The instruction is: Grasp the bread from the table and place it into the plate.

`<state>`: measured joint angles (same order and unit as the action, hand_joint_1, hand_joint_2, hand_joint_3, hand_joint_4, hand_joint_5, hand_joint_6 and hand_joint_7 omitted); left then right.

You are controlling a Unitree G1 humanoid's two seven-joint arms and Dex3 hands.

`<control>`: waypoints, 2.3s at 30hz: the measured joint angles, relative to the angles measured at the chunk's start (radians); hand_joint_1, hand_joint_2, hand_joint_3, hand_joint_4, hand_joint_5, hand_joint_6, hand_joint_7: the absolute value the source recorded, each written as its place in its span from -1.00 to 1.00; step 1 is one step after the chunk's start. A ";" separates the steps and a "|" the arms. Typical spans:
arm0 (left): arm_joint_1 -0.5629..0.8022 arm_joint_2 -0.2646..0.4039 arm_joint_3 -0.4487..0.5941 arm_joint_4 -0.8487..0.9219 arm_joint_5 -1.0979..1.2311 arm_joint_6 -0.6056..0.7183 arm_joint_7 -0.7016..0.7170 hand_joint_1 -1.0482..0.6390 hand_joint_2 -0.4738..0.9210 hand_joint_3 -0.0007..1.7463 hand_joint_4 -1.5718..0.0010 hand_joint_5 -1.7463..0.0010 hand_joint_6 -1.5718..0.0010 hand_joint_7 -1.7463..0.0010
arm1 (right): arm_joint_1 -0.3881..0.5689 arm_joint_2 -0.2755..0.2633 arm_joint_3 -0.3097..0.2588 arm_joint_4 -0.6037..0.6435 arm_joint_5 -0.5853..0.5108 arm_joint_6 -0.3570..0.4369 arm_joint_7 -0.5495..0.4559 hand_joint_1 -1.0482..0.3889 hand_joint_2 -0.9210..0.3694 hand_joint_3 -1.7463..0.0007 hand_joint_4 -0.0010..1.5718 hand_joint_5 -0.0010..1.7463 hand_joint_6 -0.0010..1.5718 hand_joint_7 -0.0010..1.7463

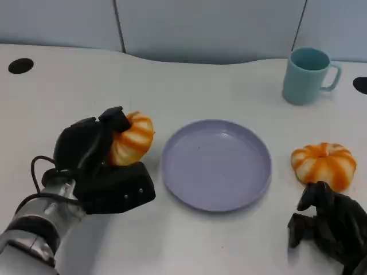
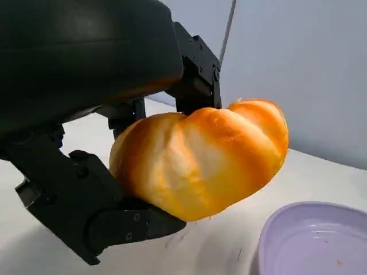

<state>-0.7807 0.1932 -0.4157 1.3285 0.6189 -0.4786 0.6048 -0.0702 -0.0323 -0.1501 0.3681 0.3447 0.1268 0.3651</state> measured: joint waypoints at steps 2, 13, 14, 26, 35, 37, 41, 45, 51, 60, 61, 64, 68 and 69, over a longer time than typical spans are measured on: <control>0.000 0.000 0.000 0.000 0.000 0.000 0.000 0.08 0.38 0.28 0.10 -1.00 0.33 -1.00 | 0.000 0.000 0.000 0.001 0.000 0.000 0.000 -0.12 -1.00 0.39 0.63 0.59 0.43 0.50; -0.001 0.001 -0.006 -0.001 0.005 -0.018 0.006 0.14 0.24 0.44 0.12 -1.00 0.34 -1.00 | 0.000 -0.001 0.000 0.001 0.000 0.001 0.001 -0.16 -1.00 0.41 0.62 0.58 0.41 0.49; -0.004 0.002 -0.021 -0.007 0.021 -0.065 0.019 0.12 0.25 0.43 0.10 -1.00 0.32 -1.00 | 0.000 -0.006 0.000 0.001 0.000 0.005 0.002 -0.16 -1.00 0.42 0.62 0.58 0.41 0.50; -0.221 -0.070 -0.167 -0.036 0.146 -0.284 -0.042 -0.04 0.41 0.17 0.00 -1.00 0.17 -1.00 | -0.028 -0.004 0.002 0.014 0.003 0.030 -0.009 -0.16 -1.00 0.45 0.56 0.63 0.41 0.55; -0.218 -0.061 -0.186 -0.033 0.160 -0.266 -0.041 -0.09 0.38 0.15 0.02 -1.00 0.22 -1.00 | -0.020 -0.006 0.005 -0.001 -0.002 0.036 -0.028 -0.17 -1.00 0.47 0.59 0.62 0.44 0.52; -0.218 -0.064 -0.190 -0.032 0.160 -0.259 -0.051 -0.09 0.41 0.17 0.02 -1.00 0.22 -1.00 | -0.016 -0.006 0.007 -0.006 -0.001 0.036 -0.027 -0.18 -1.00 0.48 0.58 0.62 0.46 0.51; -0.218 -0.076 -0.190 -0.018 0.155 -0.238 -0.144 -0.13 0.50 0.16 0.02 -1.00 0.23 -1.00 | -0.009 -0.005 0.011 -0.018 0.000 0.036 -0.026 -0.19 -1.00 0.47 0.56 0.63 0.47 0.51; -0.219 -0.091 -0.203 -0.011 0.156 -0.176 -0.240 -0.15 0.66 -0.22 0.08 -1.00 0.26 -0.94 | 0.004 -0.004 0.019 -0.036 -0.004 0.036 -0.026 -0.17 -1.00 0.44 0.52 0.66 0.44 0.52; -0.221 -0.111 -0.210 -0.006 0.155 -0.104 -0.343 -0.15 0.84 -0.52 0.11 -1.00 0.28 -0.93 | 0.019 -0.004 0.023 -0.060 -0.002 0.049 -0.028 -0.15 -1.00 0.44 0.48 0.71 0.39 0.56; -0.225 -0.138 -0.198 0.003 0.139 -0.049 -0.402 -0.14 0.77 -0.45 0.05 -0.41 -0.01 -0.02 | 0.028 0.001 0.022 -0.083 -0.001 0.071 -0.042 -0.14 -1.00 0.41 0.47 0.71 0.34 0.59; -0.225 -0.141 -0.191 0.005 0.134 -0.045 -0.414 -0.15 0.85 -0.61 0.00 -0.24 -0.12 0.28 | 0.028 0.002 0.022 -0.084 -0.001 0.071 -0.042 -0.14 -1.00 0.42 0.48 0.71 0.35 0.60; -0.225 -0.145 -0.173 0.005 0.118 -0.043 -0.435 -0.17 0.98 -0.84 0.02 0.09 -0.12 0.80 | 0.028 0.002 0.022 -0.084 -0.001 0.071 -0.042 -0.15 -1.00 0.43 0.48 0.71 0.35 0.61; -0.225 -0.153 -0.150 0.005 0.095 -0.043 -0.474 -0.25 1.00 -0.85 0.33 0.48 0.25 0.98 | 0.029 0.002 0.021 -0.084 -0.001 0.071 -0.042 -0.16 -1.00 0.45 0.48 0.71 0.36 0.61; -0.225 -0.153 -0.151 0.005 0.096 -0.042 -0.482 -0.28 1.00 -0.85 0.42 0.56 0.34 0.99 | 0.029 0.002 0.021 -0.084 0.000 0.071 -0.041 -0.16 -1.00 0.45 0.48 0.71 0.36 0.61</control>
<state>-1.0055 0.0402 -0.5663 1.3333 0.7148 -0.5205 0.1223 -0.0414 -0.0301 -0.1286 0.2839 0.3445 0.1980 0.3239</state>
